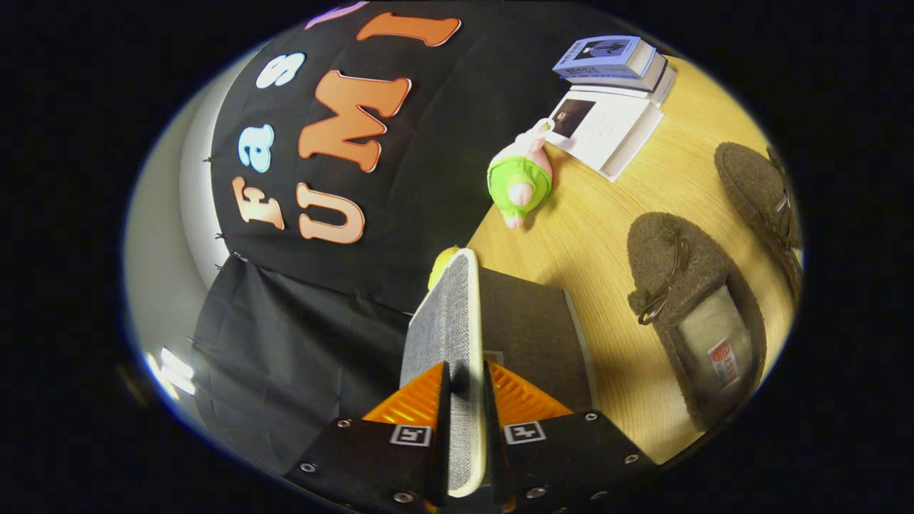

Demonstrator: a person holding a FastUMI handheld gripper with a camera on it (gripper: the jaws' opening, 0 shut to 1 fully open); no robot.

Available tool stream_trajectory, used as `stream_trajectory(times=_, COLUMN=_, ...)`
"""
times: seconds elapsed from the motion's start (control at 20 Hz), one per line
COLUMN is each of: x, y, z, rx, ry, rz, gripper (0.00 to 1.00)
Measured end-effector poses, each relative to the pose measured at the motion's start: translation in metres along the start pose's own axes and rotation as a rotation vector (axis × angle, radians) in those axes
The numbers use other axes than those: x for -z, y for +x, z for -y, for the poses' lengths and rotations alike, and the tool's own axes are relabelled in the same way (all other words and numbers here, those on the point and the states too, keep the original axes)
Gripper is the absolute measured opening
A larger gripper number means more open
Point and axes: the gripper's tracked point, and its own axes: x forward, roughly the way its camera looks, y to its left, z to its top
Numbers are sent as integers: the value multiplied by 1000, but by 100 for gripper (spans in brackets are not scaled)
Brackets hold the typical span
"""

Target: Open the storage box then place both shoes into the box .Put the left shoe in first, then the right shoe, with the right side of both shoes facing outward in a uniform manner.

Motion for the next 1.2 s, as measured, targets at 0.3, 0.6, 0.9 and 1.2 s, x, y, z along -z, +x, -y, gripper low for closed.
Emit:
stream_trajectory(times=0.3, x=-6, y=0, z=-72, rx=-60, ry=-140, rz=-1, gripper=1)
stream_trajectory(times=0.6, x=1, y=19, z=-155, rx=-136, ry=-257, rz=-27, gripper=3)
stream_trajectory(times=0.9, x=29, y=62, z=-209, rx=-149, ry=-356, rz=-71, gripper=3)
stream_trajectory(times=1.2, x=86, y=107, z=-235, rx=-113, ry=-483, rz=-140, gripper=6)
